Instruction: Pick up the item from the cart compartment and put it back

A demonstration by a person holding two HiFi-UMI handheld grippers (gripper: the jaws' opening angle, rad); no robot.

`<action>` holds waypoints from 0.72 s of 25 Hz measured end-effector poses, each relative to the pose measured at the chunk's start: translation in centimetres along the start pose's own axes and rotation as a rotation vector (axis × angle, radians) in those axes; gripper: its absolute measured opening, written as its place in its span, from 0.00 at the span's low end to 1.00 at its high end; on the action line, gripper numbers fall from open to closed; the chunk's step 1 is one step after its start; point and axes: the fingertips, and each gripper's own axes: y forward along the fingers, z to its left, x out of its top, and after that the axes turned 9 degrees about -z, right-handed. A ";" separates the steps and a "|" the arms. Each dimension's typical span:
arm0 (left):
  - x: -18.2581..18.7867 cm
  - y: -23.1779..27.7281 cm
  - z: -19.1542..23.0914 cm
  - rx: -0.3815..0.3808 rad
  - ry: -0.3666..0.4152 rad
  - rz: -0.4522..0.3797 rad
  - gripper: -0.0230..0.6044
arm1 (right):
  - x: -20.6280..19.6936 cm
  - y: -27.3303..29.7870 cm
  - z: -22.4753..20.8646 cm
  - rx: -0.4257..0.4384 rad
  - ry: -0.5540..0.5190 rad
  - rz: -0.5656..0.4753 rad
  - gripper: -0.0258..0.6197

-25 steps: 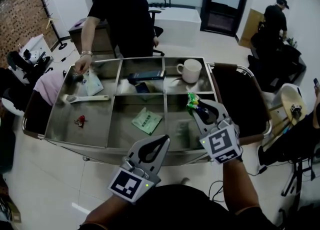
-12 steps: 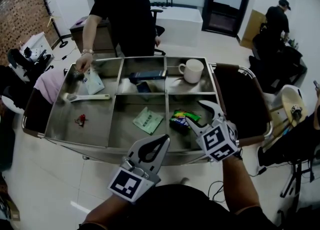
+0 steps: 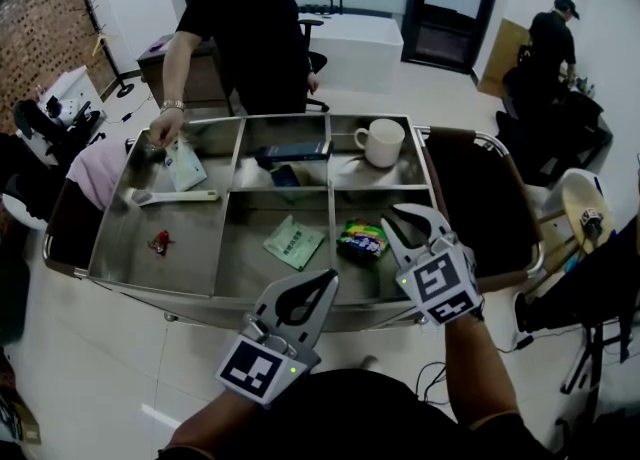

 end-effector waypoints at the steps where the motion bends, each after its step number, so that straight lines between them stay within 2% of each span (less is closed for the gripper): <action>1: 0.0 0.0 0.0 -0.001 0.000 0.001 0.04 | 0.5 -0.2 -0.2 -0.009 0.018 -0.025 0.06; 4: -0.1 0.0 -0.2 -0.003 0.000 -0.001 0.04 | 1.1 -0.5 -0.4 -0.010 0.057 -0.057 0.06; 11: -0.1 0.0 -0.4 -0.003 0.000 0.001 0.04 | 1.1 -0.8 -0.4 -0.011 0.074 -0.062 0.06; 13: -0.1 0.0 -0.4 -0.002 0.000 0.002 0.04 | 1.4 -1.0 -0.4 -0.008 0.116 -0.084 0.06; 15: -0.1 -0.1 -0.5 -0.002 -0.001 0.004 0.04 | 2.0 -1.4 -0.4 0.027 0.280 -0.149 0.06; 18: -0.1 -0.1 -0.6 -0.004 0.001 0.006 0.04 | 2.3 -2.4 -0.9 0.089 0.648 -0.281 0.06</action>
